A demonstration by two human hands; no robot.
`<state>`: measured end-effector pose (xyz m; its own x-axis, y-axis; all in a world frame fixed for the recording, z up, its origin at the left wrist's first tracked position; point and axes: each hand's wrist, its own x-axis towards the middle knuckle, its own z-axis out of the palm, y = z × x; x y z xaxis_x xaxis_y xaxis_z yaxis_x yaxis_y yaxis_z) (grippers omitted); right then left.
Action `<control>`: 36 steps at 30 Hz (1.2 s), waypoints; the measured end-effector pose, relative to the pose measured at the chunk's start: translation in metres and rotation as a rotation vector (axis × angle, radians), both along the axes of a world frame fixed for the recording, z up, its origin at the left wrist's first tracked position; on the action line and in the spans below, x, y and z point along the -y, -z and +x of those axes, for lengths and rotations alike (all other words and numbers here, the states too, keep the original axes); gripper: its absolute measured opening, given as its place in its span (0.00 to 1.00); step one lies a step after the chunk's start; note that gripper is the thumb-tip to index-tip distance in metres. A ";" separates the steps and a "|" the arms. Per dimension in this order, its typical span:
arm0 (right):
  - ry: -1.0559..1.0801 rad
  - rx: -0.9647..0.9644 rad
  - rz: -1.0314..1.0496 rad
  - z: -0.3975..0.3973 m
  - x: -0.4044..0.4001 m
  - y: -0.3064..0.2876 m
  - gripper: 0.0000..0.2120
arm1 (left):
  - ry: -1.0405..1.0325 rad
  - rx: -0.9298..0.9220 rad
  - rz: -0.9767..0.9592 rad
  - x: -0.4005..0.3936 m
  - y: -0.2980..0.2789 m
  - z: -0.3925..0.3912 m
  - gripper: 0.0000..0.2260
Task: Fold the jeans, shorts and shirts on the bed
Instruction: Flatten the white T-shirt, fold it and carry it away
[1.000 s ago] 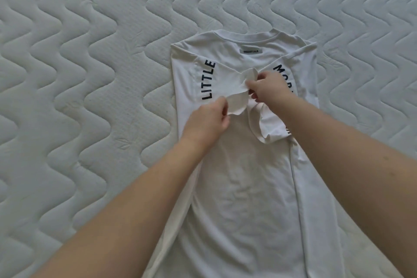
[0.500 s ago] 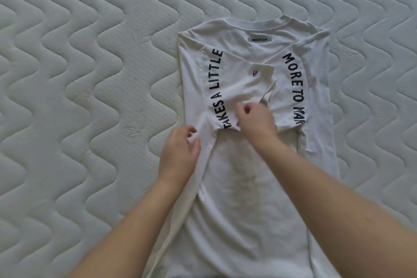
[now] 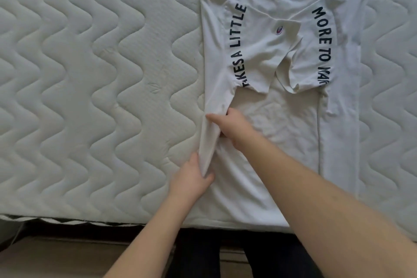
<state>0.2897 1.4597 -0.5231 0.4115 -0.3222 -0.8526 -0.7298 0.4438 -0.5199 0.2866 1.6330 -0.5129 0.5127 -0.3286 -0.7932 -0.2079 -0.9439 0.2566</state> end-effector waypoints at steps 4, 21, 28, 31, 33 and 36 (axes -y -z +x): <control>0.019 0.034 0.177 -0.019 -0.013 -0.002 0.15 | -0.052 -0.003 -0.002 -0.013 -0.008 -0.018 0.21; -0.187 0.042 0.178 -0.127 -0.019 0.002 0.10 | -0.369 0.152 -0.302 -0.028 -0.008 -0.071 0.12; -0.272 0.004 0.205 -0.165 -0.056 0.005 0.13 | -0.533 -0.257 -0.282 -0.032 0.017 -0.060 0.11; -0.093 0.044 0.304 -0.175 -0.067 0.006 0.13 | -0.565 -0.263 -0.268 -0.039 0.024 -0.067 0.13; -0.100 0.057 0.344 -0.187 -0.076 0.007 0.13 | -0.710 -0.327 -0.301 -0.043 0.024 -0.072 0.13; -0.177 0.022 0.338 -0.205 -0.091 0.011 0.14 | -0.773 -0.419 -0.343 -0.054 0.024 -0.087 0.12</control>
